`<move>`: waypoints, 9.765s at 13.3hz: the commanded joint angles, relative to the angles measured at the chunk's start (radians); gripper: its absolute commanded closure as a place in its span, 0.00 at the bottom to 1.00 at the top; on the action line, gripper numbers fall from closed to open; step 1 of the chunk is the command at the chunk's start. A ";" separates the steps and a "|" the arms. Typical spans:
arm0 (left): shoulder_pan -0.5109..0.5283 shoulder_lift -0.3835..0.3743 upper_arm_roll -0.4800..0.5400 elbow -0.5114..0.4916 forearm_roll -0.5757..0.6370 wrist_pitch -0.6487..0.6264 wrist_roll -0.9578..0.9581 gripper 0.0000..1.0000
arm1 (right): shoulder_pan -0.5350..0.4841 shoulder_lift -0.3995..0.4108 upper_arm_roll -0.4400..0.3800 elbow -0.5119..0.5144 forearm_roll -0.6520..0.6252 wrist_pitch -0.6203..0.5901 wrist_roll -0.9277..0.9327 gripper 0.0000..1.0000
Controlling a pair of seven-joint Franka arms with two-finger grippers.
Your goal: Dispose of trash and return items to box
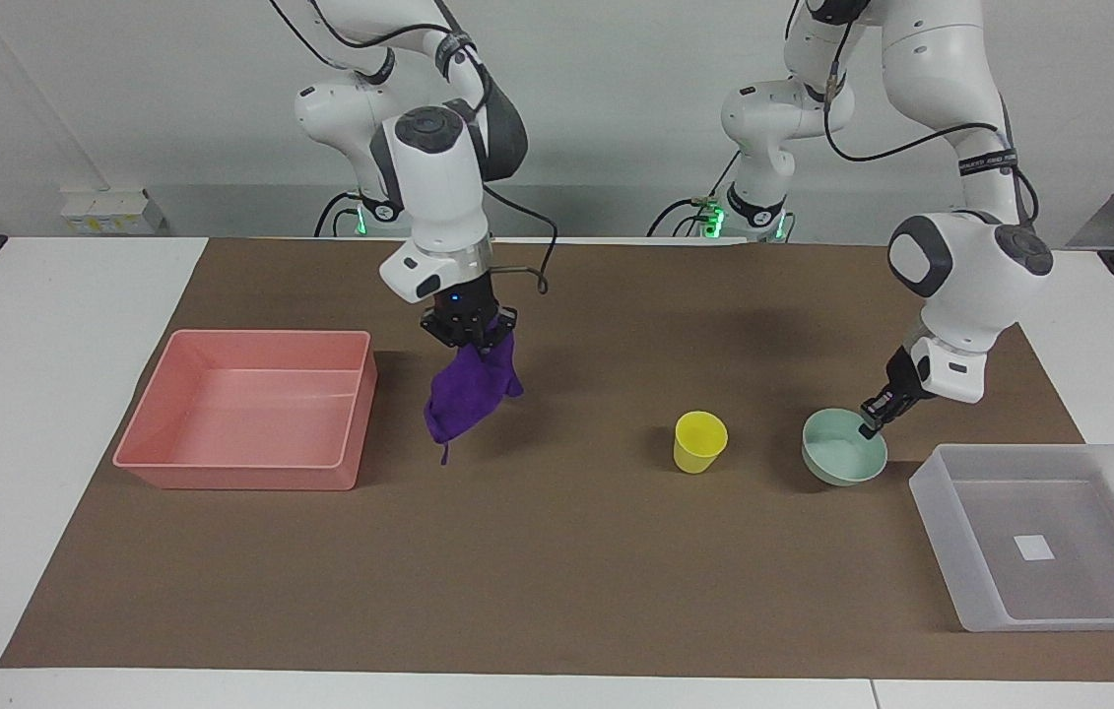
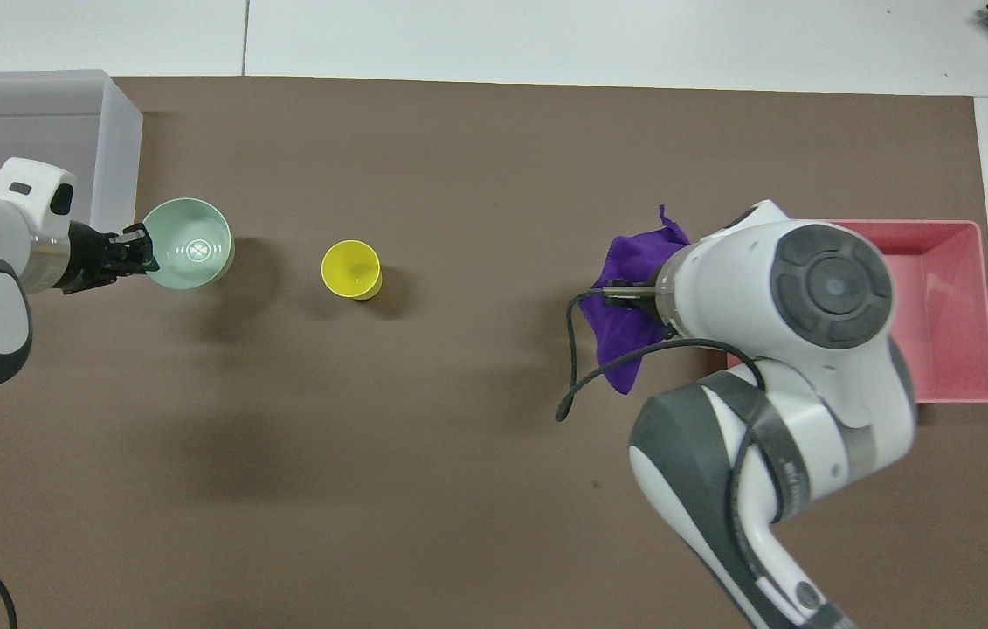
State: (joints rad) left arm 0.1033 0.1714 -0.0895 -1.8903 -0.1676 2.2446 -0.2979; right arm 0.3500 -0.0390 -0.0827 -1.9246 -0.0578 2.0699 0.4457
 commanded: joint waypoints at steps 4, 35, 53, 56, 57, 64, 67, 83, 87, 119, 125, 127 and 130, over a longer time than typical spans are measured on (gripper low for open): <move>0.075 0.241 -0.007 0.431 0.120 -0.204 0.019 1.00 | -0.280 -0.090 0.015 -0.026 -0.016 -0.053 -0.296 1.00; 0.181 0.317 -0.007 0.558 0.161 -0.207 0.474 0.00 | -0.371 -0.082 0.038 -0.030 0.000 -0.149 -0.367 0.00; -0.114 -0.175 -0.018 0.358 0.152 -0.623 0.476 0.00 | -0.381 -0.082 0.041 0.242 0.017 -0.513 -0.415 0.00; -0.170 -0.179 0.006 0.362 0.152 -0.643 0.474 0.00 | -0.364 -0.073 0.043 0.250 0.024 -0.522 -0.397 0.00; -0.218 -0.179 0.069 0.362 0.152 -0.643 0.474 0.00 | -0.365 -0.074 0.043 0.246 0.029 -0.519 -0.383 0.00; -0.252 -0.173 0.113 0.364 0.146 -0.665 0.453 0.00 | -0.364 -0.081 0.043 0.236 0.032 -0.518 -0.381 0.00; -0.263 -0.168 0.111 0.359 0.149 -0.649 0.412 0.00 | -0.364 -0.078 0.043 0.254 0.036 -0.543 -0.387 0.00; -0.372 -0.031 0.108 0.304 0.149 -0.436 0.185 0.00 | -0.367 -0.079 0.043 0.260 0.036 -0.554 -0.392 0.00; -0.393 0.046 0.106 0.231 0.146 -0.265 0.152 0.00 | -0.371 -0.079 0.043 0.259 0.036 -0.554 -0.394 0.00; 0.086 0.310 0.105 0.564 0.093 -0.187 0.210 1.00 | -0.376 -0.084 0.043 0.251 0.036 -0.551 -0.394 0.00; 0.214 0.471 0.079 0.652 0.073 -0.105 0.214 1.00 | -0.374 -0.082 0.043 0.251 0.036 -0.553 -0.394 0.00; 0.216 0.485 0.080 0.622 0.027 -0.048 0.214 1.00 | -0.374 -0.084 0.043 0.251 0.036 -0.553 -0.394 0.00; 0.208 0.479 0.080 0.567 0.004 0.026 0.214 1.00 | -0.374 -0.082 0.043 0.251 0.036 -0.554 -0.394 0.00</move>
State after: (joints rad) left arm 0.3092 0.6592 -0.0018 -1.2920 -0.1445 2.2263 -0.0904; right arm -0.0101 -0.1083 -0.0462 -1.6631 -0.0404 1.5304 0.0552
